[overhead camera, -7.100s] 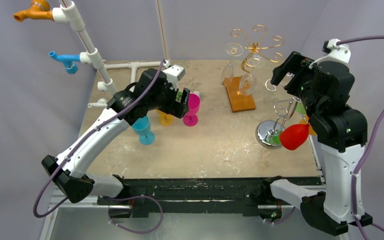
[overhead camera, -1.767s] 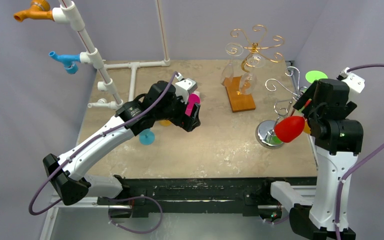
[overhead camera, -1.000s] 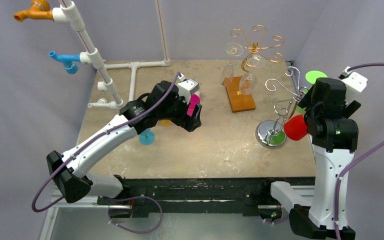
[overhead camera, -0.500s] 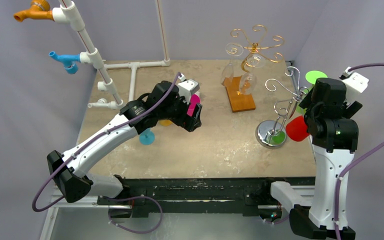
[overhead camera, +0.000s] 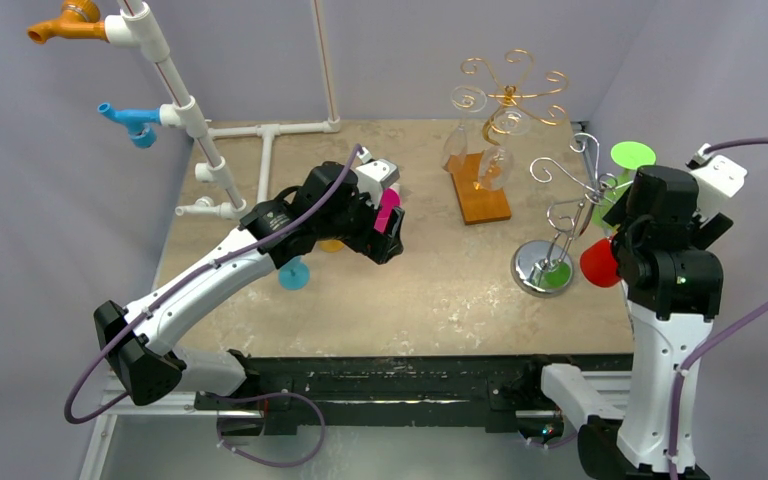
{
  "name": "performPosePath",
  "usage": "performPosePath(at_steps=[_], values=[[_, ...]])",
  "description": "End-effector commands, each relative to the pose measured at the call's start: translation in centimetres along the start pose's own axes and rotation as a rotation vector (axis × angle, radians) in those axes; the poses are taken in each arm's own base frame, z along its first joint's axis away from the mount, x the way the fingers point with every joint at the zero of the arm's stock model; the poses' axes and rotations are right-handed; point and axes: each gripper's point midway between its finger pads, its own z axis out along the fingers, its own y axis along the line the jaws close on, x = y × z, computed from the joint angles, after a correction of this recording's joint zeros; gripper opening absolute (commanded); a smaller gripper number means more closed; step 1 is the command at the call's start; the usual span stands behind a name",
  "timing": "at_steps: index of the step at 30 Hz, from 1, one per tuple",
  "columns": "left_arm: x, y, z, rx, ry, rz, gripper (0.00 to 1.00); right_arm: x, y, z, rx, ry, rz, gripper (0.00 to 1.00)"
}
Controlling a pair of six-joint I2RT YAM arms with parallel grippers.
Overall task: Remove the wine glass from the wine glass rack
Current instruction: Pick up the wine glass from the wine rack, then place the wine glass at the center of the board.
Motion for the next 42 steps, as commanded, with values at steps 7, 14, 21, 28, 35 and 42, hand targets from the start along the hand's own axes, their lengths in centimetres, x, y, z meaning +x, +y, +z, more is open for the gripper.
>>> performPosePath(at_steps=[7, 14, 21, 28, 35, 42], values=[[-1.4, -1.1, -0.8, 0.042, -0.064, 0.007, 0.91, -1.2, -1.6, -1.5, 0.019, -0.042, 0.055, 0.52], [-1.4, -1.2, -1.0, 0.046, -0.069, 0.007, 0.91, -1.0, -1.8, -1.9, 0.008, -0.030, 0.053, 0.51], [-1.2, -1.5, -1.1, 0.057, -0.067, 0.004, 0.91, -0.3, -2.0, -2.2, -0.004, -0.008, 0.043, 0.51], [-0.8, -1.8, -1.1, 0.078, -0.066, -0.004, 0.91, -0.1, -2.3, -3.1, -0.032, 0.000, 0.051, 0.50], [-1.0, -2.4, -1.1, 0.111, -0.076, -0.024, 0.91, 0.4, -1.8, -3.5, -0.076, 0.021, 0.058, 0.49], [-1.6, -3.5, -1.3, 0.160, -0.099, -0.060, 0.90, 1.2, -0.9, -3.9, -0.144, 0.051, 0.055, 0.47]])
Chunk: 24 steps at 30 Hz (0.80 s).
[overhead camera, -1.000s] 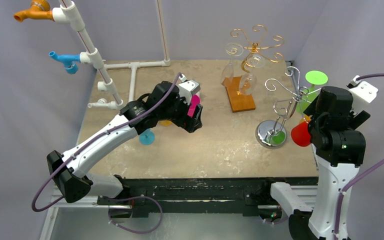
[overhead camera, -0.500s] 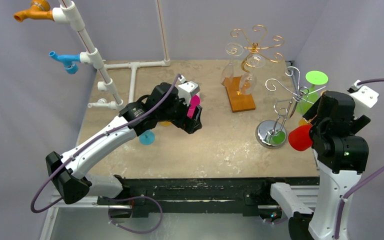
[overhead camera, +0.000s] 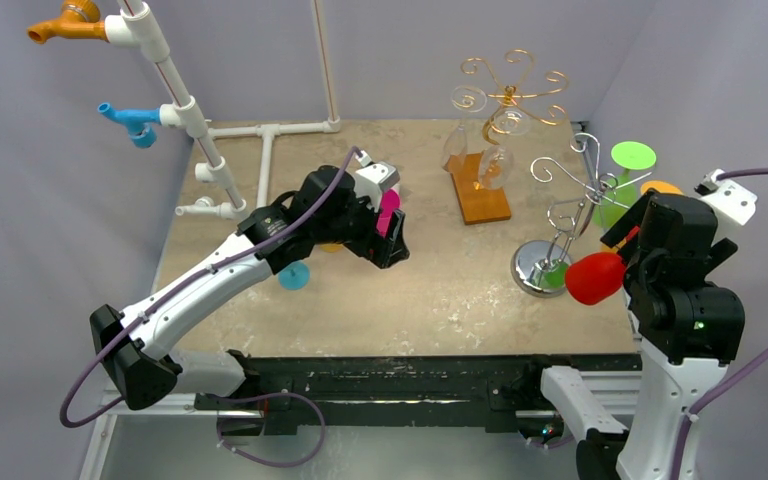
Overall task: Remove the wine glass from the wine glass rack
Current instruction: Place the wine glass at the center of the board.
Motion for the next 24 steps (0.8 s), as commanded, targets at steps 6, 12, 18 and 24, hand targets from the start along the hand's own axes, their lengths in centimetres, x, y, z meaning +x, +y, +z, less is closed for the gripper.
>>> performPosePath(at_steps=[6, 12, 18, 24], values=[[-2.1, -2.7, -0.9, 0.116, -0.097, -0.053, 0.89, 0.3, 1.8, -1.0, -0.129, 0.029, 0.016, 0.47], [-3.1, -3.6, -1.1, 0.159, -0.136, -0.095, 0.89, 0.4, 3.0, -1.6, -0.205, 0.050, 0.017, 0.47], [-5.0, -5.3, -1.3, 0.236, -0.197, -0.171, 0.89, 0.2, 4.9, -2.7, -0.319, 0.073, 0.034, 0.46], [-7.0, -7.1, -1.2, 0.343, -0.260, -0.275, 0.88, -0.5, 6.8, -3.9, -0.426, 0.094, 0.056, 0.46]])
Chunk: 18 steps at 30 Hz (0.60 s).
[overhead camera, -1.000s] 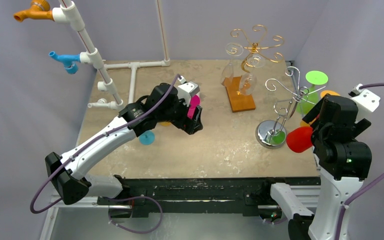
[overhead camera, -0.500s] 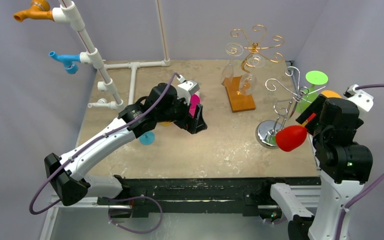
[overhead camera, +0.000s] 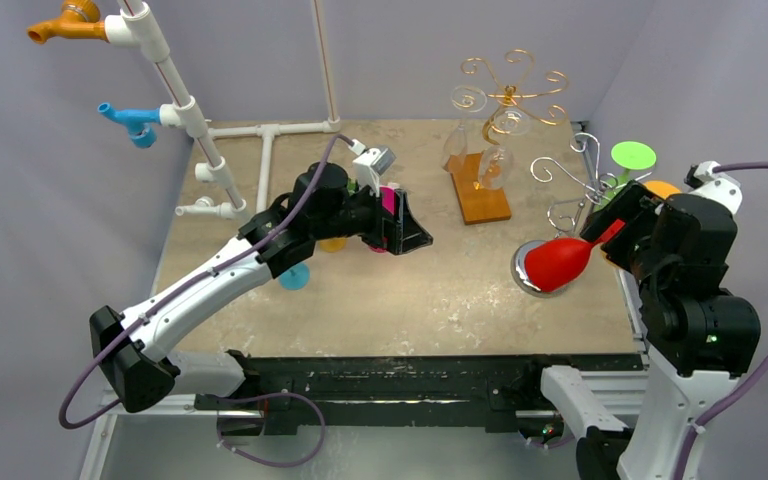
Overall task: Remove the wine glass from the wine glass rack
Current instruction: Place the wine glass at the center of the board.
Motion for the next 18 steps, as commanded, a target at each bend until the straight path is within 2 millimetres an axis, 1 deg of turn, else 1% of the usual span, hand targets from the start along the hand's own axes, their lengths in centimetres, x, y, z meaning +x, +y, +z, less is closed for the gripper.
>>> performPosePath(at_steps=[1, 6, 13, 18], values=[[-2.7, -3.9, -0.1, 0.169, -0.109, -0.095, 0.88, -0.8, 2.7, -0.7, -0.131, 0.014, 0.024, 0.46], [-4.0, -6.0, 0.1, 0.290, -0.153, -0.185, 0.87, -1.0, 5.3, -1.0, -0.251, 0.044, 0.050, 0.46], [-4.0, -6.8, 0.3, 0.366, -0.162, -0.275, 0.84, -1.6, 9.0, -1.5, -0.423, 0.079, 0.106, 0.46], [-3.9, -7.5, 0.7, 0.437, -0.151, -0.337, 0.80, -2.4, 10.8, -1.9, -0.504, 0.083, 0.142, 0.46]])
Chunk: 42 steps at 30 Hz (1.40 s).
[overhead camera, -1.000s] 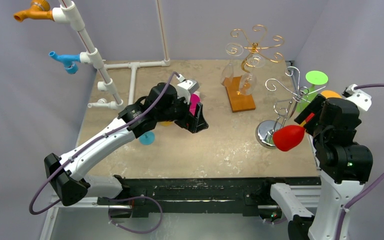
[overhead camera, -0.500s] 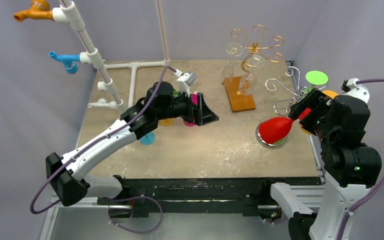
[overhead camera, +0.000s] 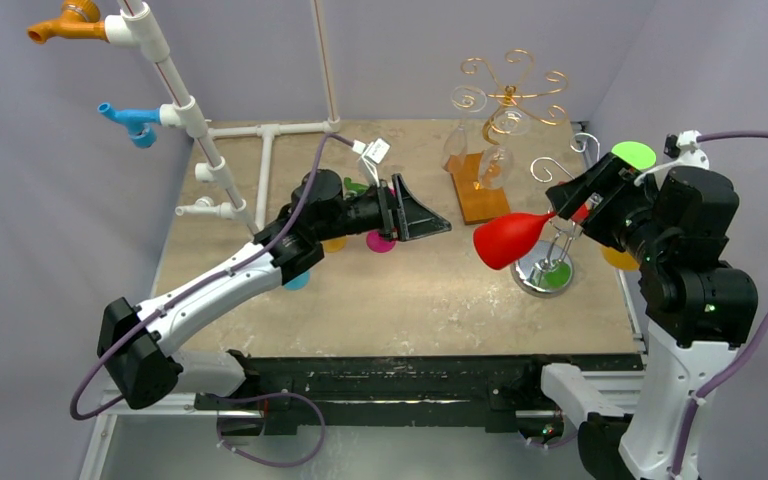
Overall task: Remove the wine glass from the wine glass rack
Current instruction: Place the wine glass at the center of the board.
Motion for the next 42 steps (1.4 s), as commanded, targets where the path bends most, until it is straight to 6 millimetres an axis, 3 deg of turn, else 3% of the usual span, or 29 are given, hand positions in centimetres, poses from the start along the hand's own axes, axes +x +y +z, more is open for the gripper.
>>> performPosePath(at_steps=[1, 12, 25, 38, 40, 42], values=[[-0.3, -2.4, 0.5, 0.135, -0.010, -0.062, 0.79, -1.9, 3.8, -0.5, -0.169, -0.043, 0.045, 0.46], [-1.0, -5.4, 0.0, 0.316, -0.035, -0.205, 0.68, -2.5, 7.1, 0.1, -0.336, -0.029, 0.128, 0.47], [-3.6, -7.7, -1.7, 0.492, -0.100, -0.350, 0.47, -2.9, 9.3, 1.0, -0.476, -0.040, 0.202, 0.48], [-5.4, -7.9, -3.4, 0.600, -0.201, -0.430, 0.09, -2.7, 9.7, 1.3, -0.530, -0.058, 0.229, 0.50], [-5.4, -7.8, -3.2, 0.593, -0.201, -0.421, 0.01, -2.6, 9.7, 1.3, -0.539, -0.057, 0.225, 0.59], [-5.1, -7.5, -2.7, 0.560, -0.192, -0.401, 0.00, -2.5, 9.7, 1.2, -0.542, -0.060, 0.220, 0.80]])
